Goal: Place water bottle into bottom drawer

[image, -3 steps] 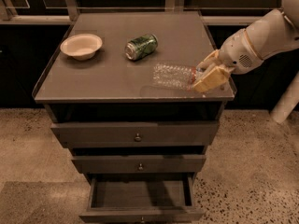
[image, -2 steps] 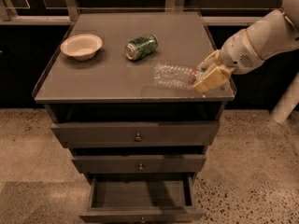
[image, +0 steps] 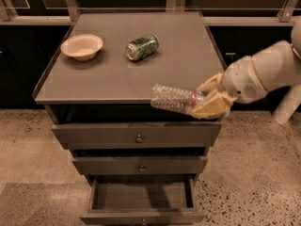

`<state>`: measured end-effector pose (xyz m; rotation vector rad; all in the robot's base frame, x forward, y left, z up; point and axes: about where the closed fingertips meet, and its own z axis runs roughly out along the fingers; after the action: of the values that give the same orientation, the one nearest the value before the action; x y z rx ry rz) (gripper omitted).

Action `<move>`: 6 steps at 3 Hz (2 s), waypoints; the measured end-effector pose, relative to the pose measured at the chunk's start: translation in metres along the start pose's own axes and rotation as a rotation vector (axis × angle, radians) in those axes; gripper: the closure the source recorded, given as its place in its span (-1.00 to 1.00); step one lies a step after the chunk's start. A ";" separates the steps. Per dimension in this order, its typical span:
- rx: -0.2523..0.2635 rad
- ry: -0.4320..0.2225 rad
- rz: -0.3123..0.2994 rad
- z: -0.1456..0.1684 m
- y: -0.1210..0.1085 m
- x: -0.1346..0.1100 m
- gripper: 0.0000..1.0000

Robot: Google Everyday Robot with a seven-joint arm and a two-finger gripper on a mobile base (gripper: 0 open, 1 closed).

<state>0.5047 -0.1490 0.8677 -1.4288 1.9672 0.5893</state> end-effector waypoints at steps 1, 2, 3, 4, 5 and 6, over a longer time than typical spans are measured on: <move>0.035 -0.094 0.117 0.014 0.030 0.048 1.00; 0.032 -0.147 0.271 0.047 0.051 0.118 1.00; 0.032 -0.147 0.271 0.047 0.051 0.118 1.00; 0.009 -0.177 0.413 0.077 0.054 0.162 1.00; -0.055 -0.203 0.611 0.135 0.063 0.231 1.00; -0.126 -0.202 0.754 0.188 0.069 0.284 1.00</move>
Offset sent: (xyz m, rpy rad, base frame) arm -0.0879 -0.0597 -0.2011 0.3029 0.2093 -0.3455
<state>0.4207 -0.1903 0.5330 -0.6095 2.2975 1.1474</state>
